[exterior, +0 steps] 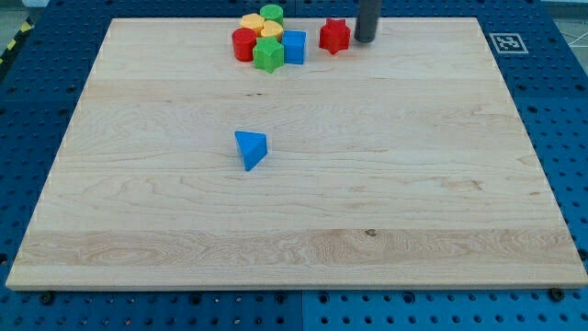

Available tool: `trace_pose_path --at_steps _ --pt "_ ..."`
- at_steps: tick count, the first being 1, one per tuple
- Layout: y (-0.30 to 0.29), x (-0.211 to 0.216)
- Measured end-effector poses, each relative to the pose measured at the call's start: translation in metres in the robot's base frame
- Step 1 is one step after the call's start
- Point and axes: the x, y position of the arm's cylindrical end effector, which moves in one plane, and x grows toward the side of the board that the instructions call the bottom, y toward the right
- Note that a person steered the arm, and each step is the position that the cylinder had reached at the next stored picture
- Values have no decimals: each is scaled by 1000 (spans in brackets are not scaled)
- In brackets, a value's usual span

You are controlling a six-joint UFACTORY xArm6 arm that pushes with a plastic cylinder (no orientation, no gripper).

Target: Slide red star towards blue cube

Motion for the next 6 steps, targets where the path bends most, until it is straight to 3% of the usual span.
trace_pose_path --at_steps 1,3,6 --pt "-1 18" --pt "-38 -16" --pt "-75 -18"
